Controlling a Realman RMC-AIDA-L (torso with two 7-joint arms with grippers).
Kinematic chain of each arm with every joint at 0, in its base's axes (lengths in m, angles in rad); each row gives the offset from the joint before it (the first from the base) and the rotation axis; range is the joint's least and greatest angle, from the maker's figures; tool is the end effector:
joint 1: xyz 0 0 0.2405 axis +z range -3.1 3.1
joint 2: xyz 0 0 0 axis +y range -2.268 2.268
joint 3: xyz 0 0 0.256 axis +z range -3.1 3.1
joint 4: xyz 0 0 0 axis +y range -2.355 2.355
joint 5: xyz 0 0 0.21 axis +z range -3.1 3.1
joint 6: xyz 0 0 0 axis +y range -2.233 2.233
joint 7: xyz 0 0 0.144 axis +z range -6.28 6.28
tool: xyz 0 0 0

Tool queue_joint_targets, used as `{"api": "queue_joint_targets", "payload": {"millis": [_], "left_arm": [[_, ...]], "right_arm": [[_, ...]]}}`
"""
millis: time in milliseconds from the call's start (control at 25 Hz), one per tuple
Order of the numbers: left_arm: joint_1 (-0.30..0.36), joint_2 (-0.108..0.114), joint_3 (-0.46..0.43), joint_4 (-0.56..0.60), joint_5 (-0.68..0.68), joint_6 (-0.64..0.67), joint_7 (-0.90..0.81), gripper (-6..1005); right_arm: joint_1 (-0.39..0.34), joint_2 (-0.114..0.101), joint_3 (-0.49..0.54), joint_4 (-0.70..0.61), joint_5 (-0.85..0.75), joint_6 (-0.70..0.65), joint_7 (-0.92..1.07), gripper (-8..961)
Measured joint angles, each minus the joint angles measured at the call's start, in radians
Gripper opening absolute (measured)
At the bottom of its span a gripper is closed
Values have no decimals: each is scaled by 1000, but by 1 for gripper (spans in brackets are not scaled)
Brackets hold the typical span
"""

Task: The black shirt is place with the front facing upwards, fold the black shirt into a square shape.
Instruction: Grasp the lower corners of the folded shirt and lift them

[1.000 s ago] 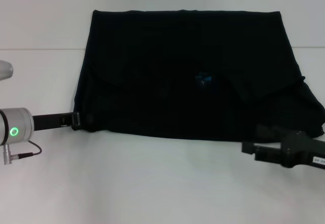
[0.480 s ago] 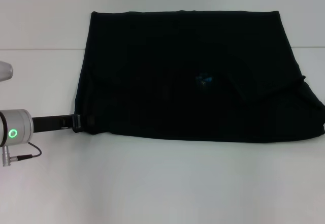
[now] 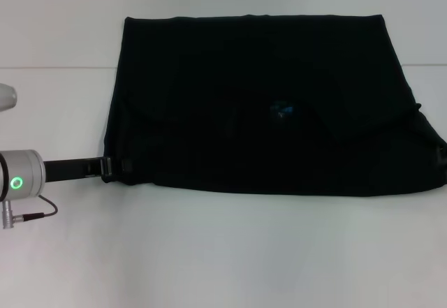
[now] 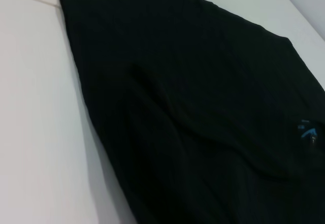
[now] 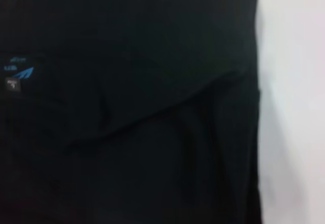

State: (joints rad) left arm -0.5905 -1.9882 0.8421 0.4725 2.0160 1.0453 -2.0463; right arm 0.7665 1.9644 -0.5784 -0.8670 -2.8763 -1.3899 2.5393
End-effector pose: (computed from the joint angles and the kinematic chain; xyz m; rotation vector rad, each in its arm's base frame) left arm -0.3184 0.3760 -0.0026 -2.1651 -1.5191 -0.4375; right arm 0.3005 0.4019 0.0957 -1.9936 1.5790 -0.1685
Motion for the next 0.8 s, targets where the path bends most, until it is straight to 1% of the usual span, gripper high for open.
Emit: {"api": "queue_joint_targets", "payload": {"millis": [120, 280, 440, 640, 800], "left_arm": [[0, -1, 0, 0, 0, 0, 0, 74], [2, -1, 0, 0, -1, 3, -1, 77], [2, -1, 0, 0, -2, 9, -3, 80], [2, 0, 0, 0, -2, 11, -3, 84], [2, 0, -1, 0, -3, 12, -14, 87]], "right_arm": [[7, 0, -3, 57, 29, 41, -15, 934], [12, 2, -11, 100, 61, 73, -33, 933], [13, 3, -43, 141, 61, 116, -35, 933], [14, 6, -69, 155, 66, 144, -46, 932], [12, 8, -70, 153, 96, 128, -75, 932]]}}
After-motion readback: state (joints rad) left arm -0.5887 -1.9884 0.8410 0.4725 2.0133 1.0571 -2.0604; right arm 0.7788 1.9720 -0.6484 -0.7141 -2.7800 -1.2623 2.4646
